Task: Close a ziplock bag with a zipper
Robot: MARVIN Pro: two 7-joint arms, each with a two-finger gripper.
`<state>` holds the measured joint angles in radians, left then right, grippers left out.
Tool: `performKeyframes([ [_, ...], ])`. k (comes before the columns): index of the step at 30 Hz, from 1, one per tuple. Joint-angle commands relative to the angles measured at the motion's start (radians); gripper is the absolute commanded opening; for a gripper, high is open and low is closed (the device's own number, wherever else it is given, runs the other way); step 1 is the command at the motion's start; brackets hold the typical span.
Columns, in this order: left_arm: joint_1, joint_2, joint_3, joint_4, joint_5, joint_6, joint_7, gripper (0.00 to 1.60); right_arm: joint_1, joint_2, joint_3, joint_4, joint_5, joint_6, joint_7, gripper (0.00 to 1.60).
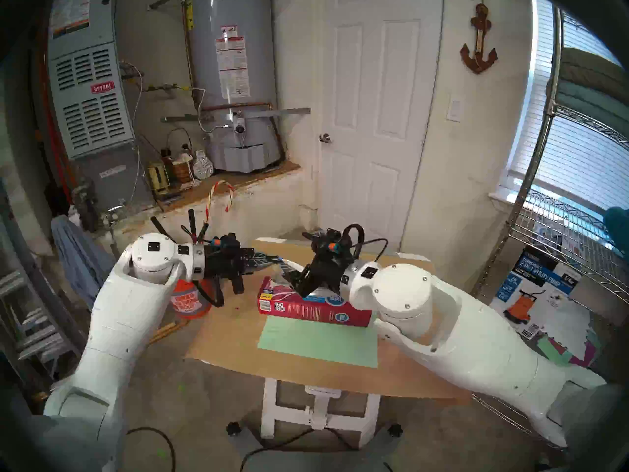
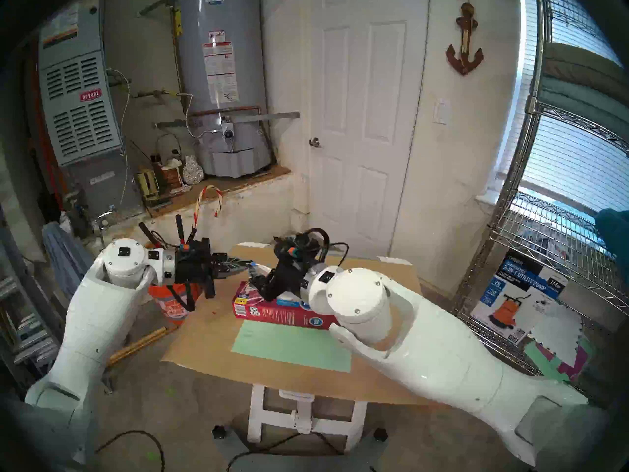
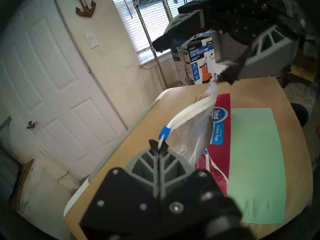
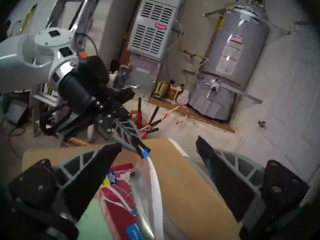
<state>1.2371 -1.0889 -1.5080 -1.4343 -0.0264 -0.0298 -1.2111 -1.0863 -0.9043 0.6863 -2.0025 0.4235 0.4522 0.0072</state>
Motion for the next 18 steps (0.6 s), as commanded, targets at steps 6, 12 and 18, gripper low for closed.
performKeyframes([
  [6, -0.054, -0.008, -0.003, 0.03, -0.014, -0.022, -0.018, 0.0, 0.035, -0.004, -0.015, -0.023, 0.024, 0.041, 0.09, 1.6],
  [12, -0.054, -0.013, -0.005, 0.029, -0.014, -0.025, -0.025, 0.0, 0.051, -0.076, -0.052, 0.046, -0.026, 0.03, 0.057, 1.6],
  [18, -0.05, -0.017, -0.008, 0.028, -0.014, -0.028, -0.033, 0.0, 0.075, -0.119, -0.087, 0.091, -0.069, 0.004, 0.055, 1.6],
])
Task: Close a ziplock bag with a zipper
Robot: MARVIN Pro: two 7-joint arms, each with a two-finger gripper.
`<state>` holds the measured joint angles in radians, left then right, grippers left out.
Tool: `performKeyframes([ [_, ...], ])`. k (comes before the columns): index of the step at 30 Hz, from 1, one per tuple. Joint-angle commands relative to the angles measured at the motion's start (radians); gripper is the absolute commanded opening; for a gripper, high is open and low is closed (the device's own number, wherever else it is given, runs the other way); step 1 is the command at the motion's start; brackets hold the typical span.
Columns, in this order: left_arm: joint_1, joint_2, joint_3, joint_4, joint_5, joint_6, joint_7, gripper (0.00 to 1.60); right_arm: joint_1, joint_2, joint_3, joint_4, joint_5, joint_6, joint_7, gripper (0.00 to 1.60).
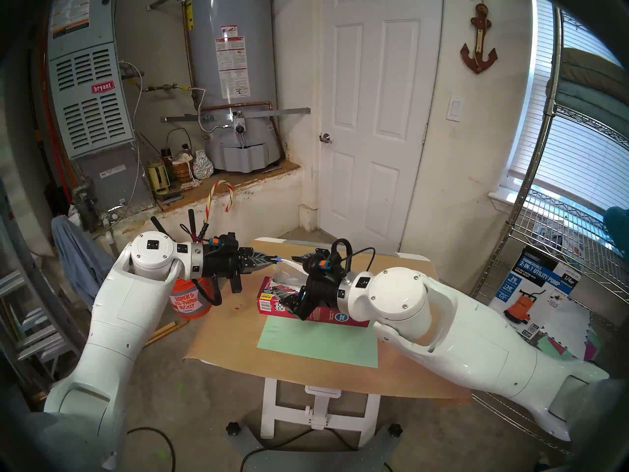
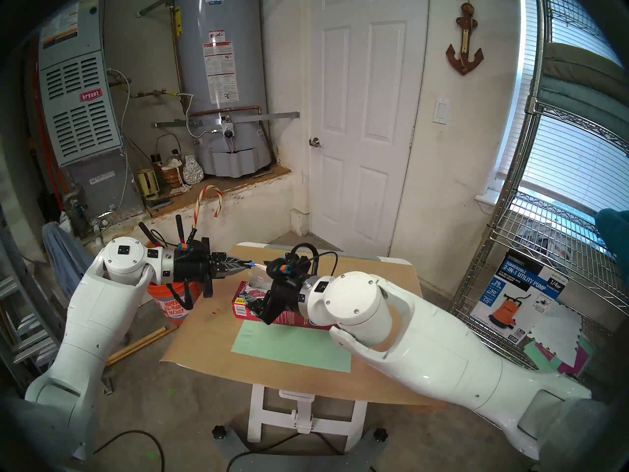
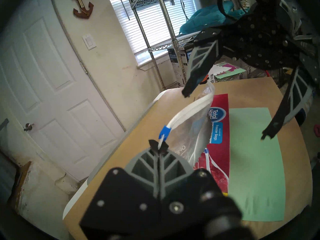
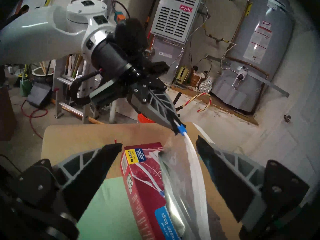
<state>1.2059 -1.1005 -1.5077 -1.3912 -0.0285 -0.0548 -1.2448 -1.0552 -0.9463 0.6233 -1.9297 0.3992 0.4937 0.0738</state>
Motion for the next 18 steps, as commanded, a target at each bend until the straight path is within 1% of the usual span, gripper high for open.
performKeyframes([
  [1, -0.019, -0.005, -0.009, -0.015, -0.011, -0.003, 0.0, 0.0, 0.045, -0.082, -0.029, 0.023, -0.051, -0.042, -0.014, 1.6],
  [5, -0.014, -0.007, -0.012, -0.022, -0.011, 0.002, -0.007, 0.0, 0.059, -0.099, -0.029, 0.05, -0.058, -0.058, -0.016, 1.6],
  [11, -0.01, -0.007, -0.015, -0.026, -0.009, 0.01, -0.013, 0.0, 0.07, -0.082, -0.035, 0.073, -0.079, -0.093, 0.001, 1.6],
  [18, -0.016, -0.013, -0.015, -0.023, -0.004, 0.012, -0.017, 0.0, 0.076, -0.091, -0.026, 0.1, -0.084, -0.107, 0.005, 1.6],
])
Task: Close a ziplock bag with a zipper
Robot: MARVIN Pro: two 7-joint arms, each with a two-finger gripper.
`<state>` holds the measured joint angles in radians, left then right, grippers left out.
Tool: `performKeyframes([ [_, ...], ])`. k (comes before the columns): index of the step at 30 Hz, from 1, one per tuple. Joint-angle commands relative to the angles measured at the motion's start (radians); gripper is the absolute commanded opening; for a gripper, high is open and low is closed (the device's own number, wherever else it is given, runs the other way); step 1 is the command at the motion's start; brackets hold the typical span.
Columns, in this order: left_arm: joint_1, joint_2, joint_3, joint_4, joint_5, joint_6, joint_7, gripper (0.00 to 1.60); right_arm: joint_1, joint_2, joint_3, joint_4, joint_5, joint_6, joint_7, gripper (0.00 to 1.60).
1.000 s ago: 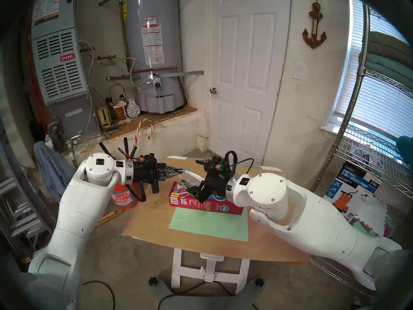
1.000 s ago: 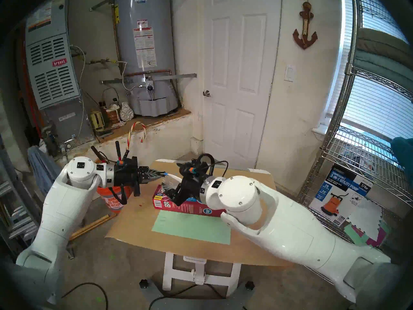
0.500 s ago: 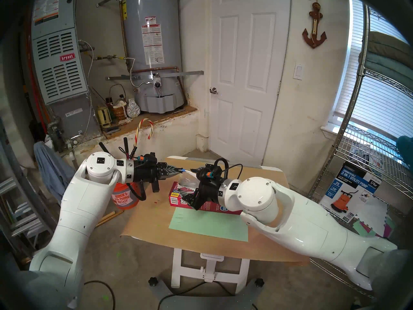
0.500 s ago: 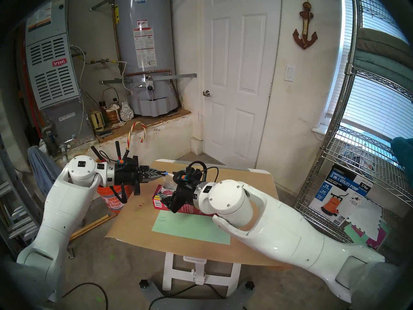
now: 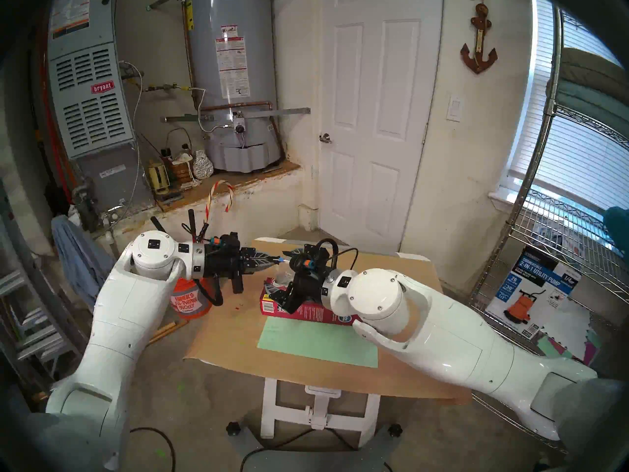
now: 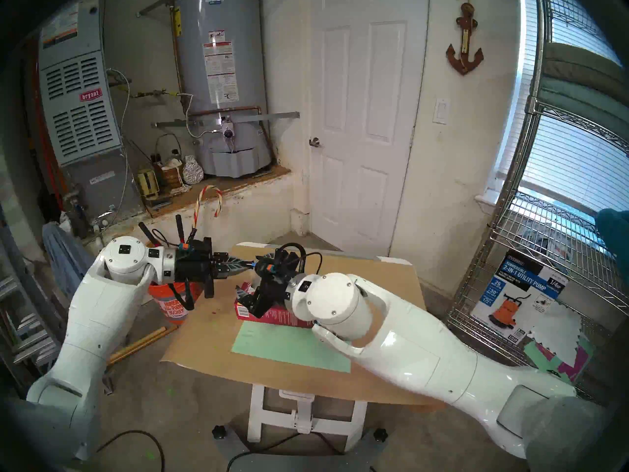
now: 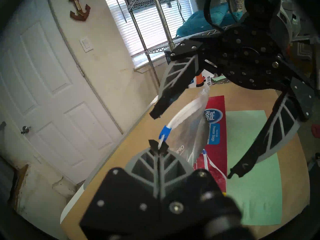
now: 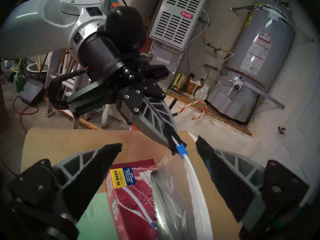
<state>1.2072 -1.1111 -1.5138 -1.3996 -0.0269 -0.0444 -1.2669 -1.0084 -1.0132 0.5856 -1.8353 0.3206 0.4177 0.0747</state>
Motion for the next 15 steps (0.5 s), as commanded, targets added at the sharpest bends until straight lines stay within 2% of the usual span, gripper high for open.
performKeyframes([
  [1, -0.019, -0.004, -0.008, -0.016, -0.005, 0.002, 0.005, 0.0, 0.03, -0.027, 0.011, 0.011, -0.006, -0.033, 0.006, 1.6],
  [5, -0.023, -0.005, -0.007, -0.018, -0.003, 0.002, 0.003, 0.0, 0.036, -0.035, 0.008, 0.026, -0.011, -0.04, 0.018, 1.6],
  [10, -0.019, -0.006, -0.008, -0.027, -0.003, 0.007, 0.002, 0.0, 0.042, -0.051, 0.007, 0.045, -0.018, -0.045, 0.025, 1.26],
  [12, -0.015, -0.005, -0.01, -0.036, -0.003, 0.012, 0.002, 0.0, 0.044, -0.055, 0.007, 0.051, -0.021, -0.046, 0.028, 1.24],
  [15, -0.009, -0.004, -0.013, -0.046, -0.003, 0.017, 0.003, 0.0, 0.046, -0.06, 0.007, 0.061, -0.027, -0.049, 0.031, 1.05],
])
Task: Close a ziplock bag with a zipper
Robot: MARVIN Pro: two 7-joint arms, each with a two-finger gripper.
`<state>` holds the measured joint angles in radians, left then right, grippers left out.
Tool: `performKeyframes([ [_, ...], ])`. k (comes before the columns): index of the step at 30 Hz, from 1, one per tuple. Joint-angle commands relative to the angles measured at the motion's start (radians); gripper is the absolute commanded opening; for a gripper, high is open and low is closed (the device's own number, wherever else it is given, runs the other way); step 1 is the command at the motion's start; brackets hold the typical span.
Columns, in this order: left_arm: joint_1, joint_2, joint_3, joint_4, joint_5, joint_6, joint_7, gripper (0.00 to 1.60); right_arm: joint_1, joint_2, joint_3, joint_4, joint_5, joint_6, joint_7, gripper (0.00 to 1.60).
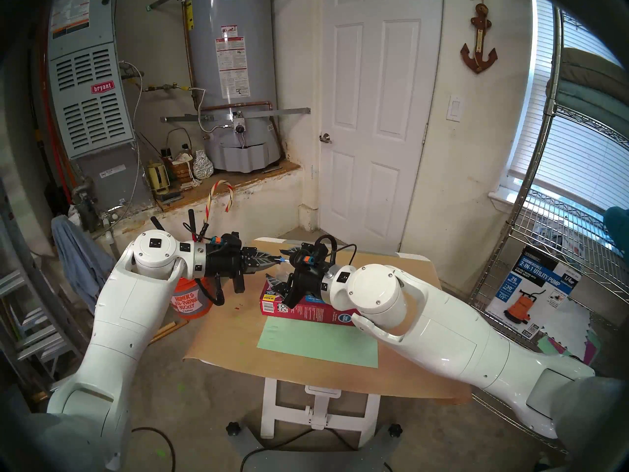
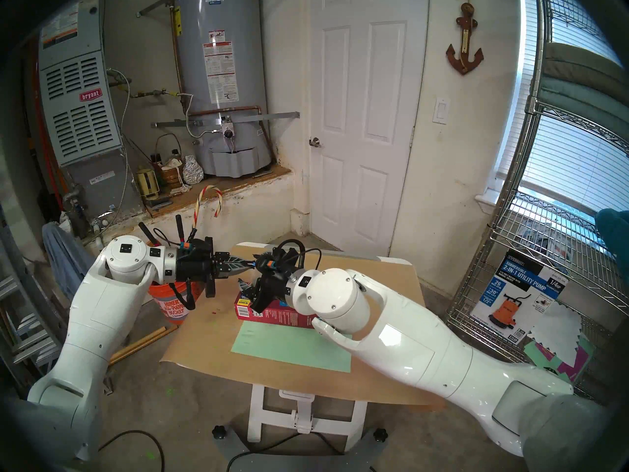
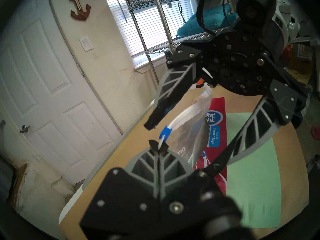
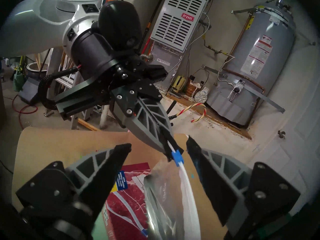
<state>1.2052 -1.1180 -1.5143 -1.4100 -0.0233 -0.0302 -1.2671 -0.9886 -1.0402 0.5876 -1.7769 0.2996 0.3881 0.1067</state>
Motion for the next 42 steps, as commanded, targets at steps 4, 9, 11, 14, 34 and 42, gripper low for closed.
performKeyframes([
  [4, 0.0, 0.004, -0.015, -0.044, -0.006, 0.006, 0.003, 0.0, 0.026, -0.036, 0.006, 0.01, -0.012, -0.023, 0.002, 0.99],
  [9, 0.006, 0.003, -0.02, -0.053, -0.005, 0.01, 0.003, 0.0, 0.024, -0.035, 0.01, 0.014, -0.018, -0.027, 0.0, 1.05],
  [11, 0.009, 0.003, -0.021, -0.056, -0.005, 0.011, 0.004, 0.0, 0.023, -0.032, 0.012, 0.015, -0.021, -0.029, 0.001, 0.95],
  [14, 0.013, 0.002, -0.023, -0.06, -0.004, 0.012, 0.005, 0.0, 0.021, -0.027, 0.015, 0.015, -0.022, -0.032, 0.002, 0.82],
  [34, 0.021, -0.001, -0.026, -0.067, -0.001, 0.012, 0.007, 0.0, 0.004, -0.012, 0.026, 0.026, -0.048, -0.068, -0.017, 0.64],
  [42, 0.024, 0.0, -0.029, -0.07, -0.004, 0.011, 0.003, 0.0, -0.015, -0.02, 0.024, 0.031, -0.08, -0.114, -0.052, 0.61],
])
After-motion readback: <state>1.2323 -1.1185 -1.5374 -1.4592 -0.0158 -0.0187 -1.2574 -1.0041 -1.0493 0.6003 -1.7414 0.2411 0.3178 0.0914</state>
